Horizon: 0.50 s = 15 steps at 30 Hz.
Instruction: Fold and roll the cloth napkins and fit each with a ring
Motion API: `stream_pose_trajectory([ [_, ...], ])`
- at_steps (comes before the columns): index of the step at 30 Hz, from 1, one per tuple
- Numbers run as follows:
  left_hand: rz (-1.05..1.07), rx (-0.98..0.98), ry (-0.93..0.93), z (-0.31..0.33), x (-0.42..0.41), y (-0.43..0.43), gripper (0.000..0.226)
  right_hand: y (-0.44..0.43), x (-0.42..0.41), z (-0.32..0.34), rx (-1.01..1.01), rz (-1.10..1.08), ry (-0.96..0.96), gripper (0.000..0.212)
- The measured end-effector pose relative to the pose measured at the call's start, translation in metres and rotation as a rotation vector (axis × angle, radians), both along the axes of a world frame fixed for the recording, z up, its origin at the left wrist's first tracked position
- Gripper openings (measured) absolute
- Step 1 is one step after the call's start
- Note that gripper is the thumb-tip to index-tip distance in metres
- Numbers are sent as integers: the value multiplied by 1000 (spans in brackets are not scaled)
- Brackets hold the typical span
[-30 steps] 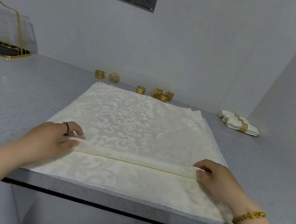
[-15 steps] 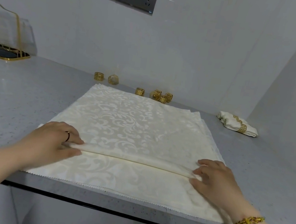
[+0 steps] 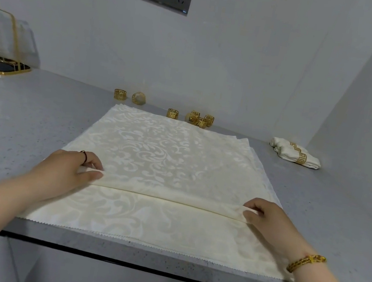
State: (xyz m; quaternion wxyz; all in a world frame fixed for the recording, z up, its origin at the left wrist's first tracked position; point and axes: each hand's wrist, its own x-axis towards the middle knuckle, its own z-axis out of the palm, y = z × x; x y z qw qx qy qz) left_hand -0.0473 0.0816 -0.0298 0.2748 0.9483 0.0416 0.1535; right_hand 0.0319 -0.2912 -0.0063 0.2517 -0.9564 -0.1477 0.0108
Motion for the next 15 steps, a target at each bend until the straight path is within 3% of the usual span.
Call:
stream_pose_trajectory([
  [4,70,59,-120,2,7,-3,24,8,7,-2,-131,-88,-52,18],
  [8,-24,200,-138,2,11,-3,6,16,7,-6,-272,23,-301,25],
  [12,-79,205,-104,0,1,-2,19,7,-2,-15,-263,158,-322,25],
  [15,-64,119,-4,4,-5,0,44,0,-5,-13,-229,217,-300,27],
])
